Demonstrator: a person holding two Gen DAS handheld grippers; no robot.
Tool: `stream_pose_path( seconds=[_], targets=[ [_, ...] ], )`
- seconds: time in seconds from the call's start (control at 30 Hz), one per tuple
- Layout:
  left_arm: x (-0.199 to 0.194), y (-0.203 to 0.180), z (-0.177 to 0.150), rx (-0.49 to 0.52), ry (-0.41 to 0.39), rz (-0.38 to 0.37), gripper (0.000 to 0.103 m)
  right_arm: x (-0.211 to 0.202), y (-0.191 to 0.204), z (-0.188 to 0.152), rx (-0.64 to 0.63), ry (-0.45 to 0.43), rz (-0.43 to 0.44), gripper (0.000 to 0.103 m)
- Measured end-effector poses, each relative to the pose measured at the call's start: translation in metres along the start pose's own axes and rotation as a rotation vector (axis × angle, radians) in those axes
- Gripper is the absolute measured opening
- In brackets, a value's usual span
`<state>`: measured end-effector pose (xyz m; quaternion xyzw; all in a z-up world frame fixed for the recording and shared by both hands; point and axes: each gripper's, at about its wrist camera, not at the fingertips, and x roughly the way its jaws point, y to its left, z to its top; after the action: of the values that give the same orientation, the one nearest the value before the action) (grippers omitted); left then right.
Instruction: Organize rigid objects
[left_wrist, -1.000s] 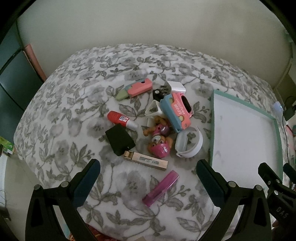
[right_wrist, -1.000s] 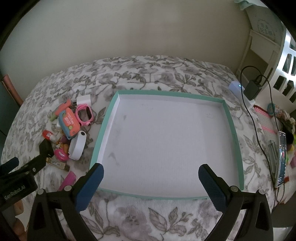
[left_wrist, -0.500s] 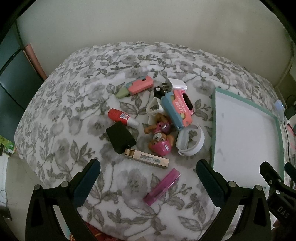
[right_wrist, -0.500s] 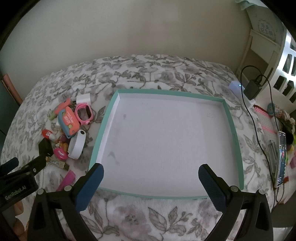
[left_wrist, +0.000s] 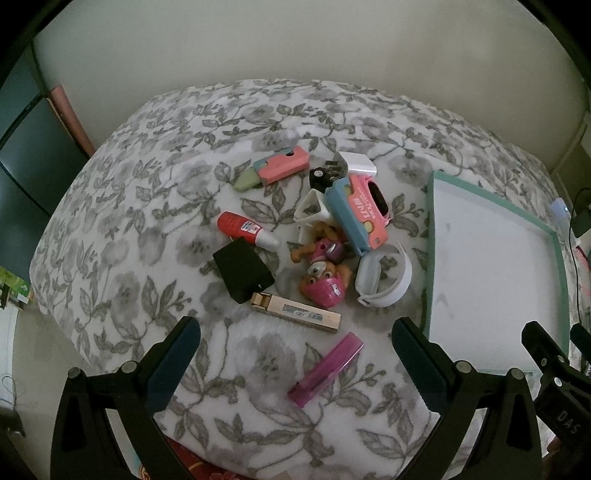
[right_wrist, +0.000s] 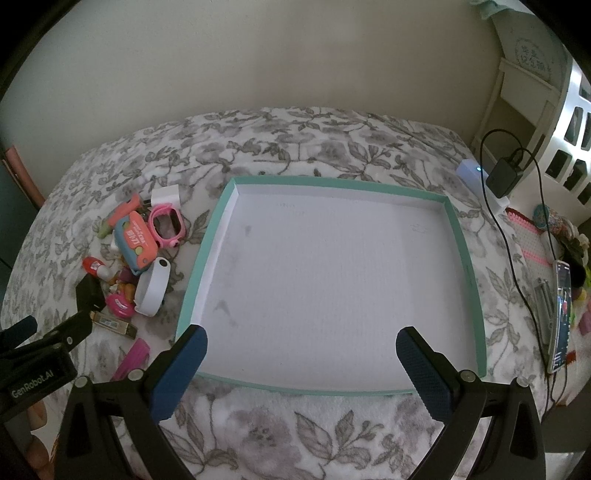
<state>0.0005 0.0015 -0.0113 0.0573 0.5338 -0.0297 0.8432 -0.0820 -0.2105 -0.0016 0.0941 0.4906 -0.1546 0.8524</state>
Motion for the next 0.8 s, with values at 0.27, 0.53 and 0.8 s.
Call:
stream_pose_path(
  seconds=[0.27,0.53,0.8],
  targets=[
    [0.001,-0.001,0.000,0.001,0.007,0.004,0.103,0.000,0.000,0.001,0.000,0.001,0.000,0.103],
    [0.002,0.000,-0.001,0.000,0.008,0.005,0.103,0.000,0.000,0.001,0.000,0.002,0.000,0.103],
    [-0.003,0.019,0.003,-0.048,0.027,-0.007,0.103,-0.010,0.008,0.002,-0.031,-0.046,0.059,0.103]
  ],
)
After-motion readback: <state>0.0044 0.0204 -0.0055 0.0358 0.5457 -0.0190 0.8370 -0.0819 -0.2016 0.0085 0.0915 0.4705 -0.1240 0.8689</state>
